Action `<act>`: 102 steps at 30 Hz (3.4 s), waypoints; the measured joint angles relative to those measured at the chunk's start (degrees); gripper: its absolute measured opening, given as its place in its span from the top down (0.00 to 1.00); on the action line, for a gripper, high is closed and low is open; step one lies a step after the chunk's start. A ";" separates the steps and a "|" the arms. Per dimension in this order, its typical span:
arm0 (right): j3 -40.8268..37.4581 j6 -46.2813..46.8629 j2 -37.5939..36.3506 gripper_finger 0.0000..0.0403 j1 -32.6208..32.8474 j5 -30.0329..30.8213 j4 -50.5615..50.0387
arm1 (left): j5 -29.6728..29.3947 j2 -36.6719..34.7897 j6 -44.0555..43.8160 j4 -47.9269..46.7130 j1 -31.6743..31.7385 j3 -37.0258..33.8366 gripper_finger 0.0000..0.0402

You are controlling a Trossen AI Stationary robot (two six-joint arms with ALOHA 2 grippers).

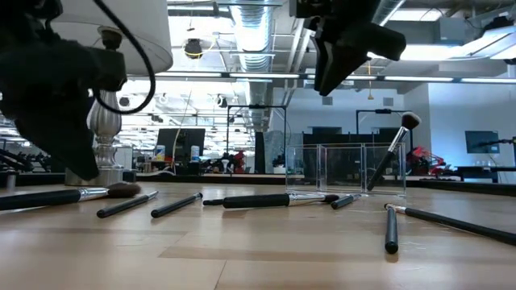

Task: Put items in baskets/containers
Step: Put the black highlighter brush into the transparent organizer

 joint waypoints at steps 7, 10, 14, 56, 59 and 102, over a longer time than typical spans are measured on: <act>0.00 -0.85 0.00 0.78 -2.27 -0.07 1.49 | 0.14 0.00 -2.49 0.20 0.51 -1.97 0.69; 0.00 -0.85 0.00 0.78 -3.14 -0.08 1.57 | -0.58 -0.01 -3.39 0.89 0.49 -2.75 0.65; 0.00 -0.85 0.00 0.78 -3.90 -0.52 2.72 | -1.73 -0.04 -4.40 3.73 0.49 -4.07 0.61; -5.43 13.17 -19.84 0.84 7.31 7.97 10.40 | -14.54 -3.53 9.20 16.34 4.41 -4.80 0.99; -18.17 9.72 -27.20 0.85 8.85 1.12 31.99 | -11.46 -1.75 11.55 16.34 5.13 -4.83 0.99; -43.95 -3.45 -18.69 0.57 6.41 -5.11 90.70 | -24.44 6.76 13.83 39.68 1.34 -16.07 0.70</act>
